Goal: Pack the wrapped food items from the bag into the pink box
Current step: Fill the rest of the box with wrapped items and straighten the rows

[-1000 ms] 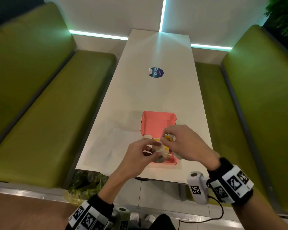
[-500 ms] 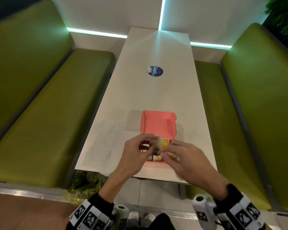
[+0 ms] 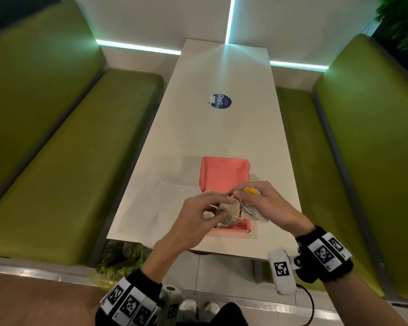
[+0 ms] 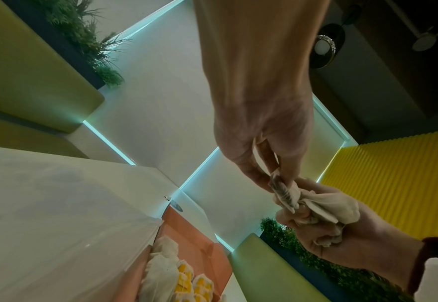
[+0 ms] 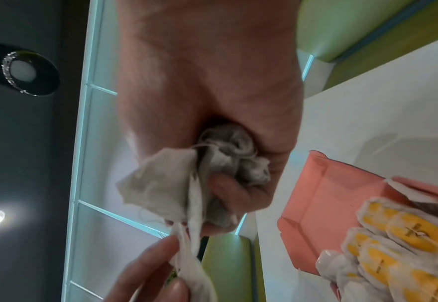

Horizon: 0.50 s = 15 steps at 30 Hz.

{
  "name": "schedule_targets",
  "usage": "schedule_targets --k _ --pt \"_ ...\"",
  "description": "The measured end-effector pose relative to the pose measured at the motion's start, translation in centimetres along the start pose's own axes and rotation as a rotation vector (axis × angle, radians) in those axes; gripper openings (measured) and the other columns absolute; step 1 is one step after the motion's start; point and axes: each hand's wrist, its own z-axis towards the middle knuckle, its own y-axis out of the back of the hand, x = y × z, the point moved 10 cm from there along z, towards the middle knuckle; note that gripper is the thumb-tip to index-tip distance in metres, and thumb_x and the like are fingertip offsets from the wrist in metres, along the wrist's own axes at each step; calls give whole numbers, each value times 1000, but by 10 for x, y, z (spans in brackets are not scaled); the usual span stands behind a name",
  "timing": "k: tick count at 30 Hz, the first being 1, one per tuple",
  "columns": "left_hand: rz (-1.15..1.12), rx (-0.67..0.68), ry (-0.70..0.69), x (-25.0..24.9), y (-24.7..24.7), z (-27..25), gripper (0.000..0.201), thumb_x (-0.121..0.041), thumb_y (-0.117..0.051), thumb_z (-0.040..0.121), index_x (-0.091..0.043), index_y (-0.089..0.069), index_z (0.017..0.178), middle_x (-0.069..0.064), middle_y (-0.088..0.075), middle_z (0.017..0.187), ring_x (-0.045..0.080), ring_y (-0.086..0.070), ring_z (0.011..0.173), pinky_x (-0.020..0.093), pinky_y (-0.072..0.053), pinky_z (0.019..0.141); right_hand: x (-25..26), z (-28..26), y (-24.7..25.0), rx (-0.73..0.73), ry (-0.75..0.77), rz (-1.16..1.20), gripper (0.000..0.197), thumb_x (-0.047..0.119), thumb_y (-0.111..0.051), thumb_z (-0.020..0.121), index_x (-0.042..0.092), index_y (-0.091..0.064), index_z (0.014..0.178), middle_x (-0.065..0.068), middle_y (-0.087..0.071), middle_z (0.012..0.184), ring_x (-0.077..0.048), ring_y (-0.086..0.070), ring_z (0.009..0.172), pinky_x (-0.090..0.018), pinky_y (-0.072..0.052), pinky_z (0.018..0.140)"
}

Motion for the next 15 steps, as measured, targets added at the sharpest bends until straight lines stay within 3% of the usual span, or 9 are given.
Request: schedule_targets --k 4,9,13,15 --pt "52 -3 -28 1 0 1 23 1 -70 86 -13 -75 104 0 -71 106 11 -67 97 20 -54 80 3 -4 1 -17 51 -39 13 14 -68 91 9 -76 101 -3 -76 94 -13 -71 88 -22 -52 79" --pt "58 -15 -12 5 -5 1 20 -3 -71 88 -13 -76 104 -2 -73 105 9 -68 95 19 -54 79 10 -6 5 -46 114 -195 11 17 -71 90 13 -78 98 0 -77 92 -18 -71 89 -36 -56 86" --pt "66 -3 -13 7 -9 4 20 -3 -71 87 -9 -76 106 -2 -74 103 9 -68 91 19 -54 79 12 -10 5 -33 100 -320 10 24 -73 89 24 -79 97 12 -76 91 -8 -69 90 -29 -52 86" --pt "62 -7 1 10 -10 5 20 -1 -72 86 -8 -76 104 1 -74 100 9 -69 89 16 -53 78 14 -10 8 -52 105 -365 7 26 -74 88 27 -79 92 15 -74 87 -8 -68 85 -31 -51 83"
